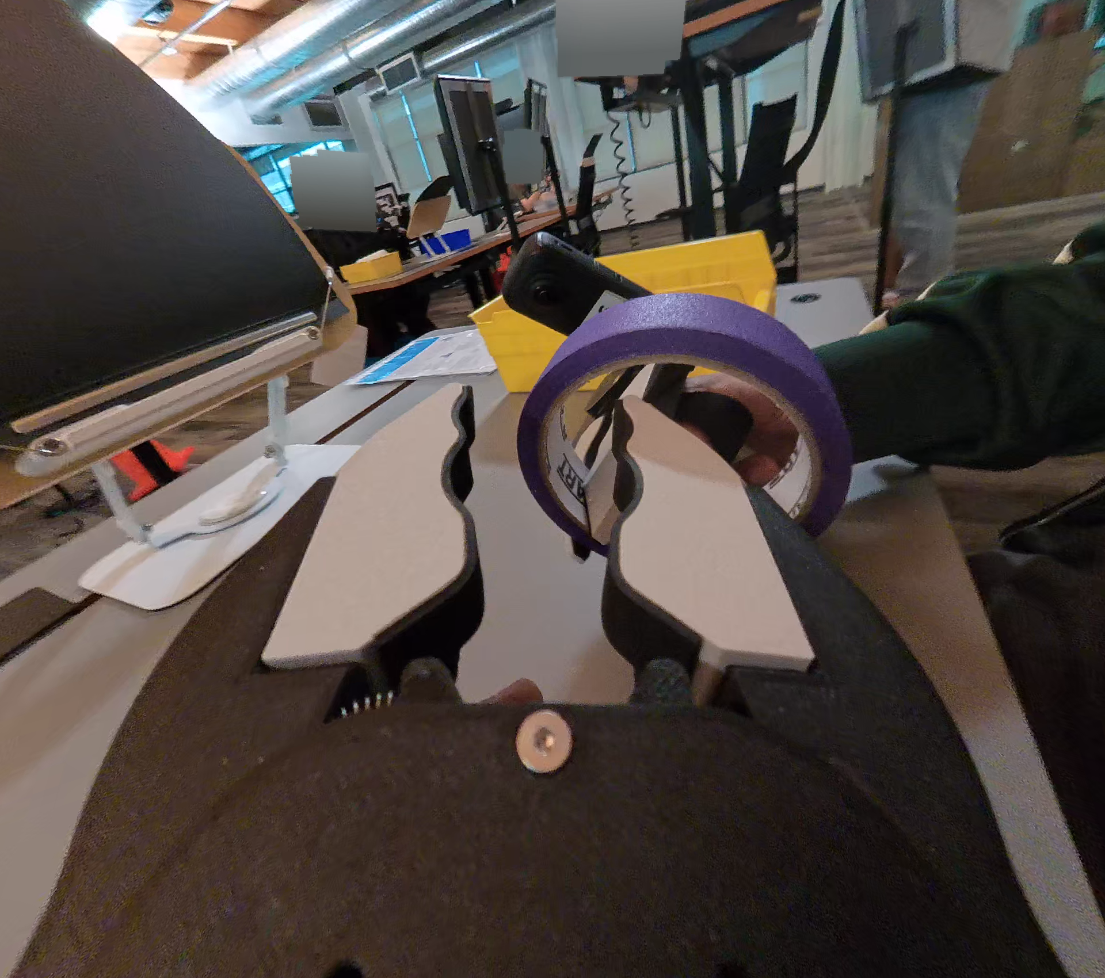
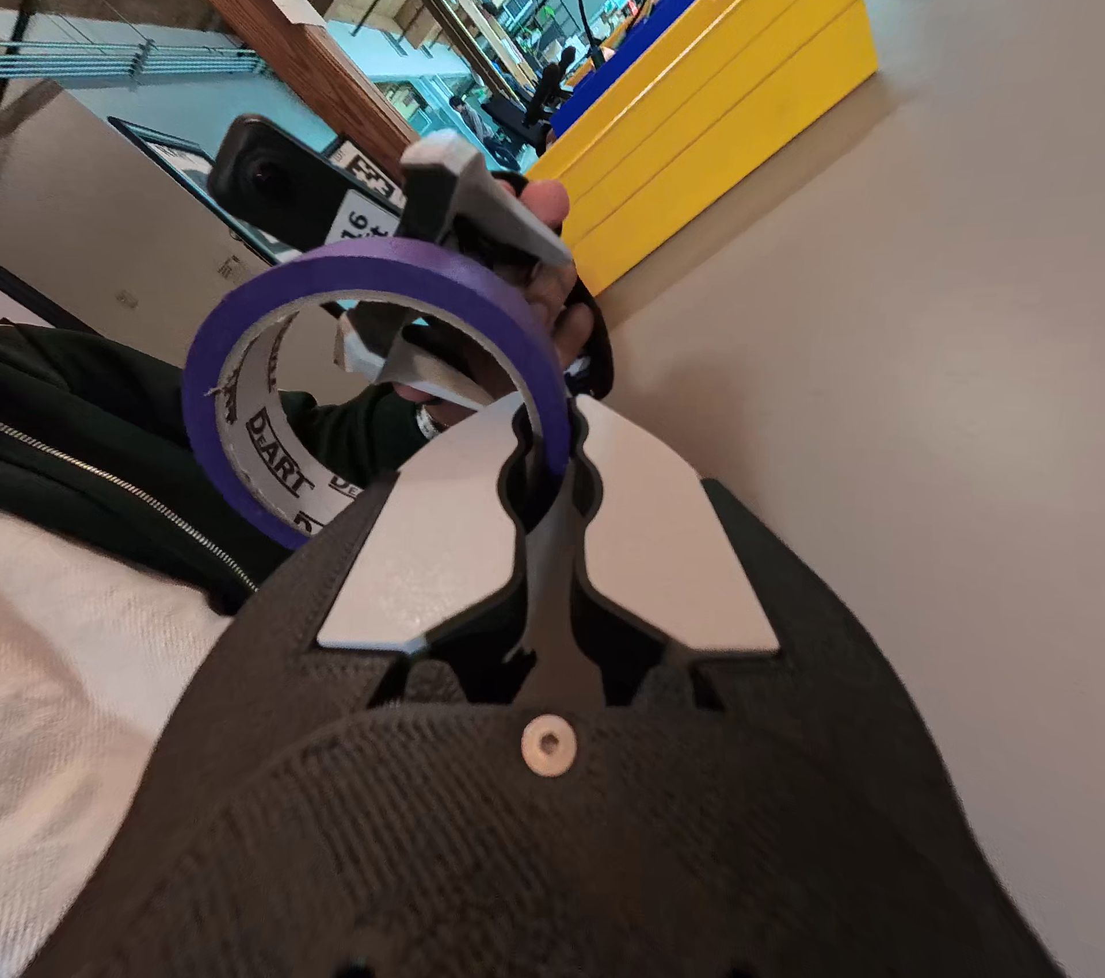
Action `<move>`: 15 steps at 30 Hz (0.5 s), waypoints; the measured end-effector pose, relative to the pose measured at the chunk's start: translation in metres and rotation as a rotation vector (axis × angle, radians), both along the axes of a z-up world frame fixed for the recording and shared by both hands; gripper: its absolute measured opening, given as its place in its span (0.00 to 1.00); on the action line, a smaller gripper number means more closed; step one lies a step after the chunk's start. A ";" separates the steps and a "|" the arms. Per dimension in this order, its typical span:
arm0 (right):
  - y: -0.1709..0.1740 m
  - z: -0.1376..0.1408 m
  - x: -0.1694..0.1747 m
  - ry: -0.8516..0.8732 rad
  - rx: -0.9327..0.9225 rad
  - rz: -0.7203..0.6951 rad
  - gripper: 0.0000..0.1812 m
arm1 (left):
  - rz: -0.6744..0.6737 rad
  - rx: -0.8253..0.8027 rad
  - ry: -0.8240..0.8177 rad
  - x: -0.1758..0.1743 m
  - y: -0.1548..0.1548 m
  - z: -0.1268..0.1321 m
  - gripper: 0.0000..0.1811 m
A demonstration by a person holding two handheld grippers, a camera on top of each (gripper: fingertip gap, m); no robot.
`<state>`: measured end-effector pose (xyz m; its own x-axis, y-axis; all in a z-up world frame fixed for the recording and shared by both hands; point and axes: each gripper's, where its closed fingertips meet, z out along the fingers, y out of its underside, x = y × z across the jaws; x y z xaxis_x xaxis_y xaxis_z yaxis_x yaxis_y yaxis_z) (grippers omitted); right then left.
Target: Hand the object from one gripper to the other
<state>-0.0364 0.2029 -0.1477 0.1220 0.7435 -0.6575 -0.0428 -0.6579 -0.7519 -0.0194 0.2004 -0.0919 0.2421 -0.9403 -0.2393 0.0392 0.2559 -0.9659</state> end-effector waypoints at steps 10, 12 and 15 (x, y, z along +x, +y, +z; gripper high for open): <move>-0.011 -0.007 -0.010 -0.017 -0.044 0.080 0.05 | -0.040 0.032 0.056 0.003 -0.007 -0.006 0.09; -0.012 -0.007 -0.010 -0.015 -0.038 0.087 0.06 | -0.042 0.033 0.062 0.003 -0.007 -0.006 0.09; -0.012 -0.005 -0.010 -0.005 -0.021 0.086 0.07 | -0.035 0.036 0.075 0.002 -0.006 -0.007 0.08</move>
